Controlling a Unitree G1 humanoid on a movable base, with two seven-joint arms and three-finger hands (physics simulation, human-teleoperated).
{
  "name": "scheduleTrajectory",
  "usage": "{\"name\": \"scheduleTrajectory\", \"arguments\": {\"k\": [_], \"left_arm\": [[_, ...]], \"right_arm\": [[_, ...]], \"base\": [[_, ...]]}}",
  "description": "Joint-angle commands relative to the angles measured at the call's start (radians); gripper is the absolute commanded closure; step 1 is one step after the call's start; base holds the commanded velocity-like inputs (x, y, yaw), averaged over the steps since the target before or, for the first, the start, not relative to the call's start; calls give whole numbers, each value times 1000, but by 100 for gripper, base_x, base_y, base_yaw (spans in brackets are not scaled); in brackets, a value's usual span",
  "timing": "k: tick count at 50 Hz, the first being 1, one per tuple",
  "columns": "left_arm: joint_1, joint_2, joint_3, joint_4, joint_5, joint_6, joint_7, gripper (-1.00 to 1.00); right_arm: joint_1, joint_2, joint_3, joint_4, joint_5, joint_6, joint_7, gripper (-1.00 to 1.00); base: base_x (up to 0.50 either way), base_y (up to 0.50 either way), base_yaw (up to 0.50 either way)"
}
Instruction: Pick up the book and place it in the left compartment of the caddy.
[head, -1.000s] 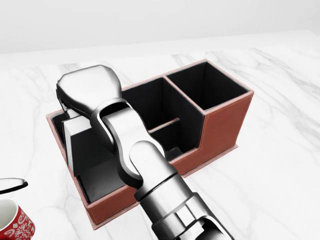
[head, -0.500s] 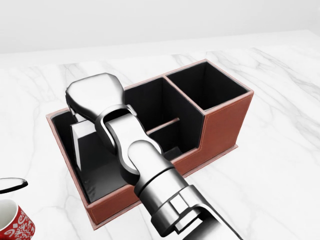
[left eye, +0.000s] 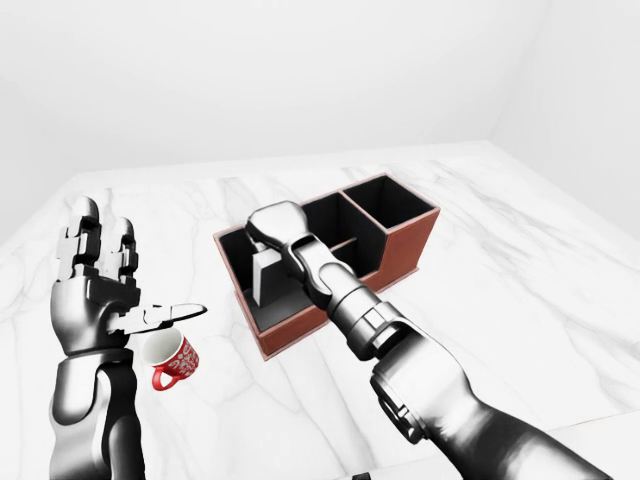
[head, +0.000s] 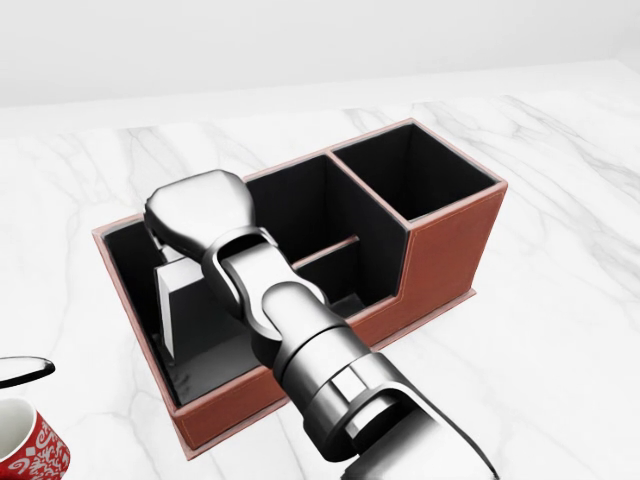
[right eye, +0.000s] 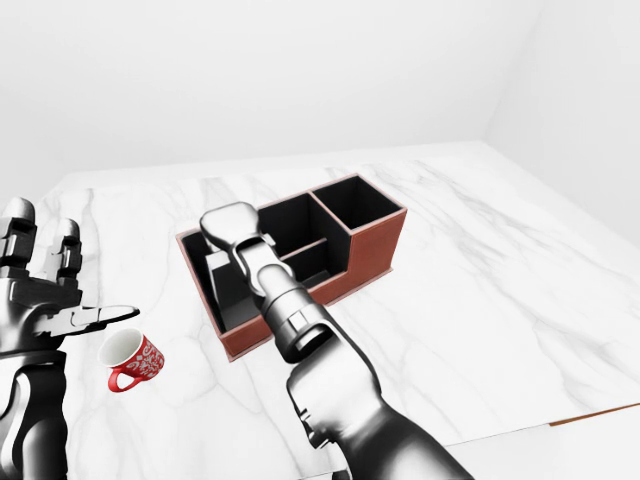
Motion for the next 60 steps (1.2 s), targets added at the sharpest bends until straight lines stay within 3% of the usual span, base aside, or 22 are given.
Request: {"name": "scheduleTrajectory", "arguments": {"k": [1, 60], "left_arm": [[1, 1, 2, 3, -3, 0, 1, -100], [-10, 11, 3, 48, -15, 0, -2, -100]], "right_arm": [[-48, -9, -12, 96, 38, -19, -105, 100], [58, 12, -19, 211, 13, -12, -161, 100]], "base": [[-1, 0, 0], [0, 0, 0]]}}
